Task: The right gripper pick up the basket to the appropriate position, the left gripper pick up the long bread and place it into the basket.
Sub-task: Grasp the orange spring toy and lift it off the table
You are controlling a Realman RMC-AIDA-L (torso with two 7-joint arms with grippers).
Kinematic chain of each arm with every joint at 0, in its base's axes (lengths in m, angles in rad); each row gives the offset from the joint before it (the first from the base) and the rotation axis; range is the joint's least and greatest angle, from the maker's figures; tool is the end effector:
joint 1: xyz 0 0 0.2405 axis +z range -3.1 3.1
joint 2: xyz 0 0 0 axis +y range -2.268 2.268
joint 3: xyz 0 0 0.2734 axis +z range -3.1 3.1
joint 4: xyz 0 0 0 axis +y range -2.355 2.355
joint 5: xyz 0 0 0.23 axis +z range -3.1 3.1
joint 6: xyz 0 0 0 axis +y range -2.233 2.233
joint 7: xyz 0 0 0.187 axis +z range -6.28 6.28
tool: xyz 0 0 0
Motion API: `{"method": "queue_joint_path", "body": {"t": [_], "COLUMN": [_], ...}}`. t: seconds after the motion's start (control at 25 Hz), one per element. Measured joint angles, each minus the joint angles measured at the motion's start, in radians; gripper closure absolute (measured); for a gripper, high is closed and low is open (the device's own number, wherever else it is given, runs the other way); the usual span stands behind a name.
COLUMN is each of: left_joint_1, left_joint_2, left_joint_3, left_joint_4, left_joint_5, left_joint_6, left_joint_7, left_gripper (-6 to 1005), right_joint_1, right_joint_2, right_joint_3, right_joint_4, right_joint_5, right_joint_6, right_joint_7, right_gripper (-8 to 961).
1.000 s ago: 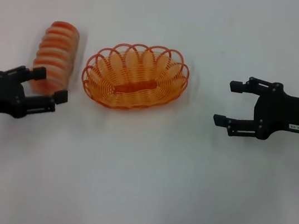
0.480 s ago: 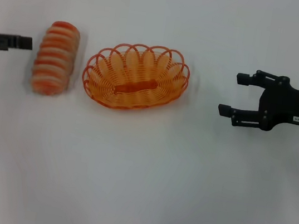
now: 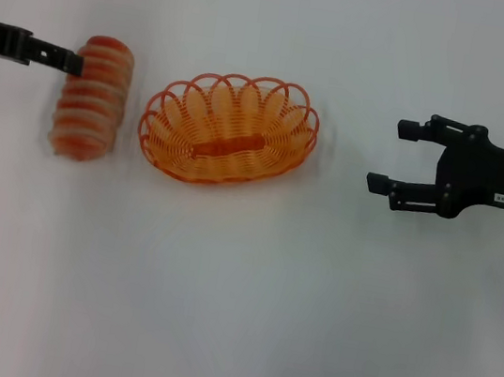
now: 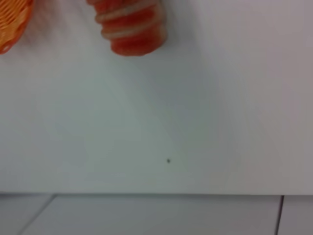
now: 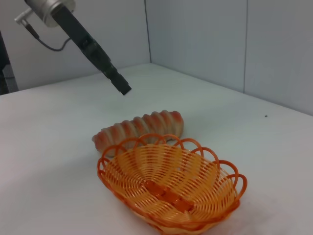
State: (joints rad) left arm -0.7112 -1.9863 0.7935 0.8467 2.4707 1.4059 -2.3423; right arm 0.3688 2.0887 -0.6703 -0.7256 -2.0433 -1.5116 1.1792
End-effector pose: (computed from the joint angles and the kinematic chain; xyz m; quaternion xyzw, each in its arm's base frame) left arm -0.2817 0.4426 0.0058 -0.8483 -0.4938 -0.0167 0.1903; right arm 0.3321 0.3322 -0.0361 -0.9461 0.1809 0.1795 0.1999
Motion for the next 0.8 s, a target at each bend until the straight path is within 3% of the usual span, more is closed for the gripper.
{"method": "queue_joint_path", "body": {"t": [0.24, 0.36, 0.8], "left_joint_1": [-0.024, -0.027, -0.024], "left_joint_2": [-0.089, -0.115, -0.127], "left_joint_3": [0.066, 0.067, 0.069], "left_joint_4": [0.066, 0.085, 0.063], "left_joint_5": [0.176, 0.198, 0.200], "left_joint_6": [-0.077, -0.087, -0.104], "left_joint_7": [-0.059, -0.062, -0.094], "left_gripper": [78, 78, 79], "right_joint_1": [0.001, 0.001, 0.001], "right_joint_2": [0.001, 0.001, 0.001], "right_joint_3": [0.000, 0.000, -0.001], "right_joint_4": [0.001, 0.002, 0.000], "right_joint_5": [0.013, 0.014, 0.017], "right_joint_6": [-0.012, -0.014, -0.030], "right_joint_7": [0.000, 0.001, 0.011], "right_gripper": [24, 24, 25]}}
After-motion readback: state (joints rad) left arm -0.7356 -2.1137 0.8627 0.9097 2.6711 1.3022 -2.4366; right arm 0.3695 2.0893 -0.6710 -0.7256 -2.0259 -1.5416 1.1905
